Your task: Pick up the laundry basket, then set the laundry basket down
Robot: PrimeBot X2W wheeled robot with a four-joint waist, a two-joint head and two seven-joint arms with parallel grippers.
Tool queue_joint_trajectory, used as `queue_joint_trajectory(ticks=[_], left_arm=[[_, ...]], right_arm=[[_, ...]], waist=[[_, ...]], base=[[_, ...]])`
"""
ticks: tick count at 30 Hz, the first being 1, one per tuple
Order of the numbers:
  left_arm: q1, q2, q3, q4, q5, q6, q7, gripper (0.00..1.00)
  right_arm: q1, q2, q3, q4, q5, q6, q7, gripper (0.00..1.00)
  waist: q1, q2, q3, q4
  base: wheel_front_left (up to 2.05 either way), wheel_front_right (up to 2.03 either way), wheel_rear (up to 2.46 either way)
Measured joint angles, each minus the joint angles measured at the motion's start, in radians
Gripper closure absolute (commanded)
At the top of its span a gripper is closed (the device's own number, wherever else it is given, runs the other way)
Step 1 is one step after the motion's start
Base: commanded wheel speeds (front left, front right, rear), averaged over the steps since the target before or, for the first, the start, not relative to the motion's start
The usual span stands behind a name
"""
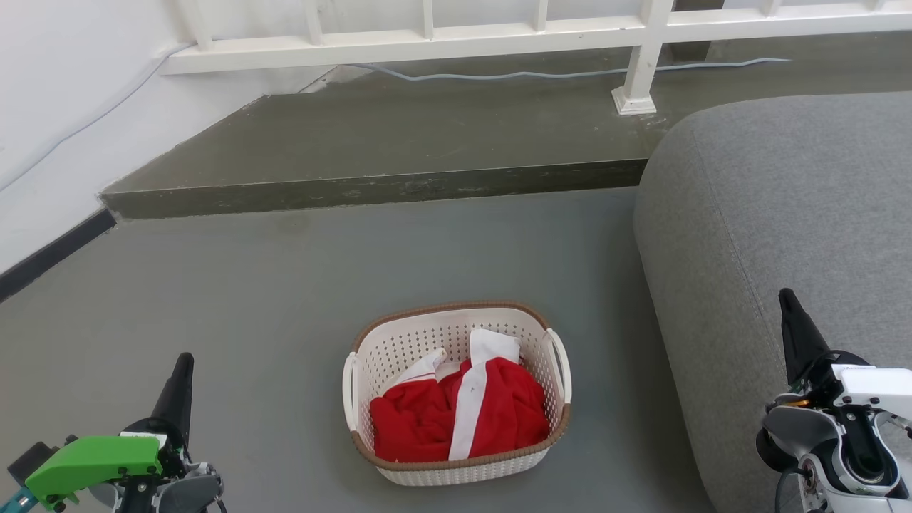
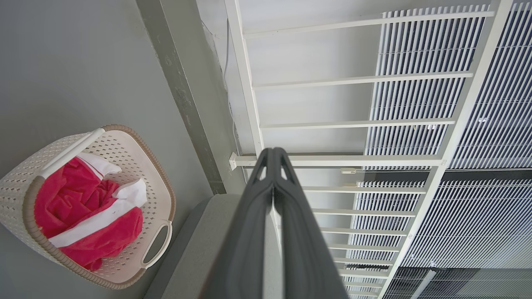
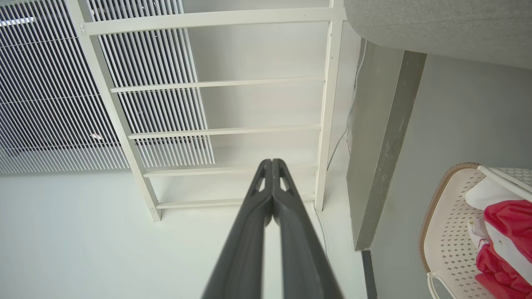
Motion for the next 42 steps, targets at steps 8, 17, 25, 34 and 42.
queue_joint_trajectory(ticks=[8, 17, 25, 34, 42], left_arm=[[-0.002, 0.000, 0.000, 0.002, 0.000, 0.000, 0.000, 1.00], [-0.002, -0.001, 0.001, 0.003, 0.000, 0.000, 0.000, 1.00], [-0.003, -0.002, 0.002, 0.004, 0.000, 0.000, 0.000, 1.00], [-0.003, -0.002, 0.004, 0.004, 0.000, 0.000, 0.000, 1.00], [-0.011, -0.002, 0.005, 0.005, 0.000, 0.000, 0.000, 1.00]], right_arm=[[0.000, 0.000, -0.001, 0.000, 0.000, 0.000, 0.000, 1.00], [0.000, 0.000, -0.001, 0.000, 0.000, 0.000, 0.000, 1.00], [0.000, 0.000, -0.002, 0.000, 0.000, 0.000, 0.000, 1.00], [0.000, 0.000, -0.002, 0.000, 0.000, 0.001, 0.001, 1.00], [0.000, 0.001, -0.003, 0.000, 0.000, 0.001, 0.001, 1.00]], waist=[[0.0000, 0.0000, 0.000, 0.000], [0.0000, 0.0000, 0.000, 0.000], [0.0000, 0.0000, 0.000, 0.000], [0.0000, 0.0000, 0.000, 0.000], [0.0000, 0.0000, 0.000, 0.000]], base=[[0.00, 0.00, 0.00], [0.00, 0.00, 0.00], [0.00, 0.00, 0.00], [0.00, 0.00, 0.00], [0.00, 0.00, 0.00]])
